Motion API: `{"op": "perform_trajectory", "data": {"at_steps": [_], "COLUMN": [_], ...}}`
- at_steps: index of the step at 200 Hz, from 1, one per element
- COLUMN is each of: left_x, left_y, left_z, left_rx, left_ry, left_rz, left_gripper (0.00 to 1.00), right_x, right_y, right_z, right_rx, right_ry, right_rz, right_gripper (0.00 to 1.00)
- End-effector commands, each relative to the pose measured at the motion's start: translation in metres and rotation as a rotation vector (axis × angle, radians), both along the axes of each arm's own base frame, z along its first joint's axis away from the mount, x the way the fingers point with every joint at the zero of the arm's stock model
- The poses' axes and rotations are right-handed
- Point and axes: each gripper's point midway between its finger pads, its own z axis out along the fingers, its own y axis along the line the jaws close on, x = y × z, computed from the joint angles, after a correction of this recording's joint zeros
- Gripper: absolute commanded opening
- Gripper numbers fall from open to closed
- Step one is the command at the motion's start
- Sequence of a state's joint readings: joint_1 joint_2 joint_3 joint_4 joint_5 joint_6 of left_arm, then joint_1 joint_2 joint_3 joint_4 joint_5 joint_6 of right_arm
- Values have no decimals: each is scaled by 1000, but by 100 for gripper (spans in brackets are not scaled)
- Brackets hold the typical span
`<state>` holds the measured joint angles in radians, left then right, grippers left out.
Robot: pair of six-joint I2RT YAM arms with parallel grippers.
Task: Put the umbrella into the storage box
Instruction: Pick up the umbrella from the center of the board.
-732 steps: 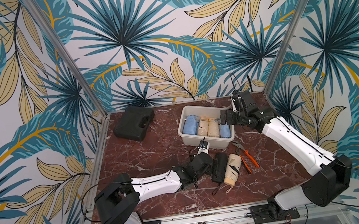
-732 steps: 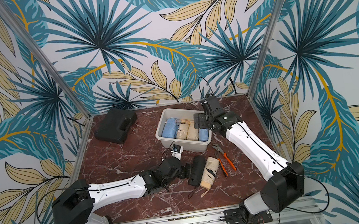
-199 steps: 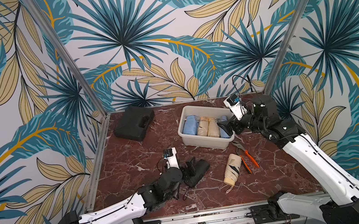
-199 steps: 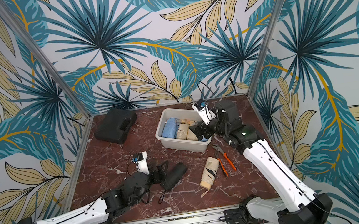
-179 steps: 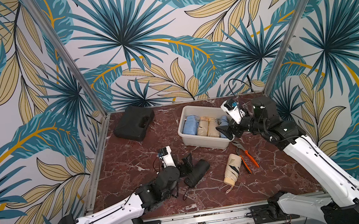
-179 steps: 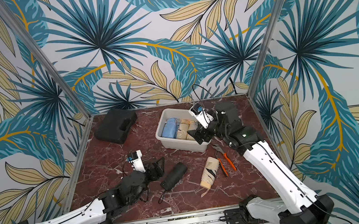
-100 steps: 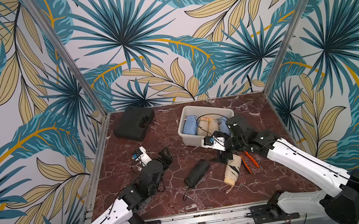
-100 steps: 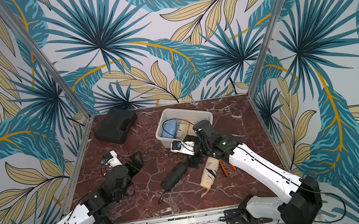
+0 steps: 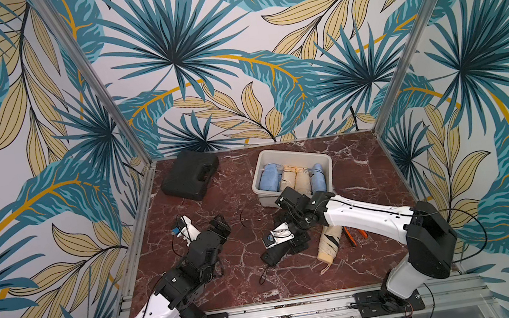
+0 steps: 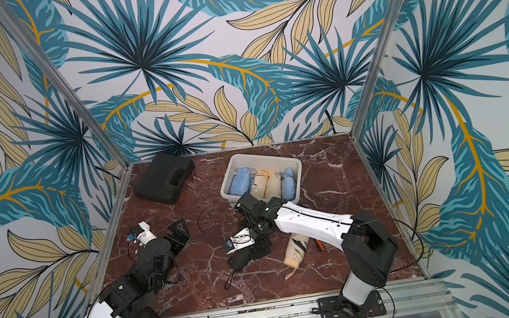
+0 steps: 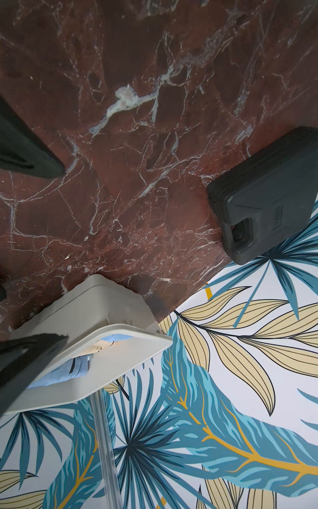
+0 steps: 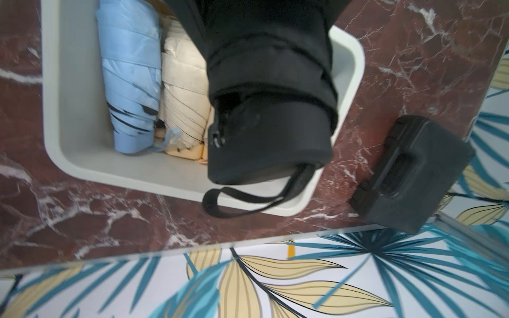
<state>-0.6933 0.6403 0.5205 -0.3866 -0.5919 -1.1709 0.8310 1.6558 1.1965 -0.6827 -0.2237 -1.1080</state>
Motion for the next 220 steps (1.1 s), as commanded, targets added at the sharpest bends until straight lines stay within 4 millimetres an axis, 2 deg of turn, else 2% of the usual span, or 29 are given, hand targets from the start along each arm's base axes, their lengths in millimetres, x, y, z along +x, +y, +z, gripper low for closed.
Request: {"op": "perform_trajectory", "data": {"at_steps": [1, 63, 88, 123, 163, 220], "left_x": [-2, -6, -9, -9, -10, -6], "left_y": [10, 20, 24, 25, 25, 24], "left_z": [-3, -4, -6, -8, -13, -14], "left_rx": [14, 14, 16, 7, -4, 5], "left_ry": [6, 4, 6, 7, 16, 13], "left_rz": [35, 61, 69, 71, 73, 74], "left_gripper": [91, 92, 92, 92, 92, 92], "right_x": [-4, -7, 0, 4, 3, -5], "right_y": [4, 10, 12, 12, 14, 15], "right_z": [-11, -53, -67, -77, -67, -27], "right_rx": [-54, -161, -192, -215, -192, -81], "right_ry": [0, 61, 36, 31, 18, -3], "right_rz": [56, 62, 47, 41, 49, 14], "right_gripper": [93, 92, 92, 80, 59, 44]}}
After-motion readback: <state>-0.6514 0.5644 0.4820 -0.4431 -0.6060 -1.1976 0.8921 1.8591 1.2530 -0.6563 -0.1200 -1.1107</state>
